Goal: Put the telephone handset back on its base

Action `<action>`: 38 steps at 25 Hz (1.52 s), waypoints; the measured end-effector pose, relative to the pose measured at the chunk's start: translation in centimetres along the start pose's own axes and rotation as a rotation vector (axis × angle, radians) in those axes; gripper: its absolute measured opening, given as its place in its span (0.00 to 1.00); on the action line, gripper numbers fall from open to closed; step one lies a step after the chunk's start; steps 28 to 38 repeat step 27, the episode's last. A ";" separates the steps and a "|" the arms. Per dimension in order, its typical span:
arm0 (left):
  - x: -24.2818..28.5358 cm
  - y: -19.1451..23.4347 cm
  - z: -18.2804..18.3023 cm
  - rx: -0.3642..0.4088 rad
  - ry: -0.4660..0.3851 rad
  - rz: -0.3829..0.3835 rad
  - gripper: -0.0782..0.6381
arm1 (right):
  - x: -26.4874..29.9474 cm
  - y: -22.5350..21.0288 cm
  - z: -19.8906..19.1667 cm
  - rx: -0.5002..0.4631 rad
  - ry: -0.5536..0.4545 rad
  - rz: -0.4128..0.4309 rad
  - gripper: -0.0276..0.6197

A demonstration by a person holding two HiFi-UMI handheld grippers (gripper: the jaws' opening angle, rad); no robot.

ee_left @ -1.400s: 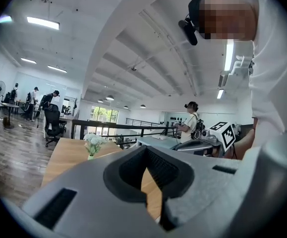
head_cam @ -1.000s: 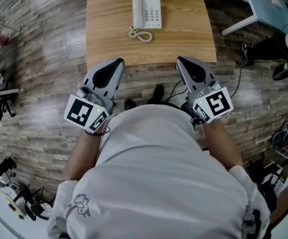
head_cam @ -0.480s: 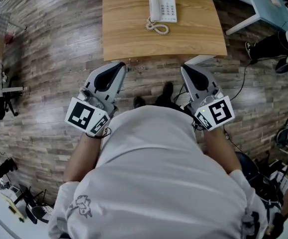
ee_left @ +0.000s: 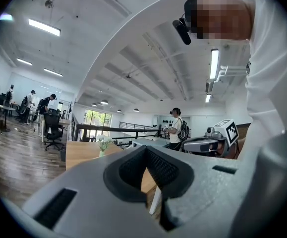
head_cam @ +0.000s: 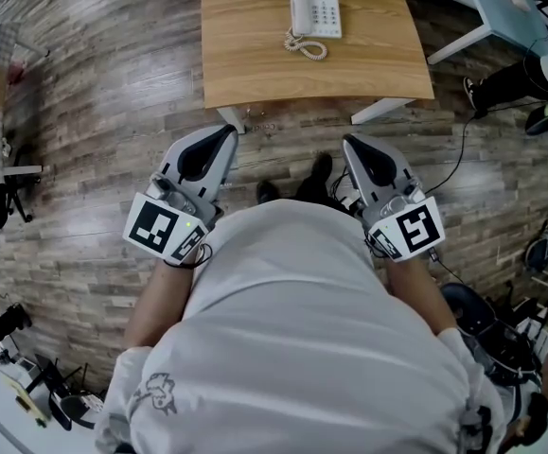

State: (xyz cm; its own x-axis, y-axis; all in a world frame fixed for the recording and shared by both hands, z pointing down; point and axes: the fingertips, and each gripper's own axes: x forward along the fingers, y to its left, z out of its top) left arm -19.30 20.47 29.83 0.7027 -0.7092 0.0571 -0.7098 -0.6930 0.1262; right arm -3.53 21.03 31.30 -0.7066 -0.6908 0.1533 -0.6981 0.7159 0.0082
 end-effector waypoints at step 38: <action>2.4 0.6 0.5 -0.009 -0.012 -0.015 0.12 | 0.8 -2.2 0.6 -0.013 0.000 0.004 0.05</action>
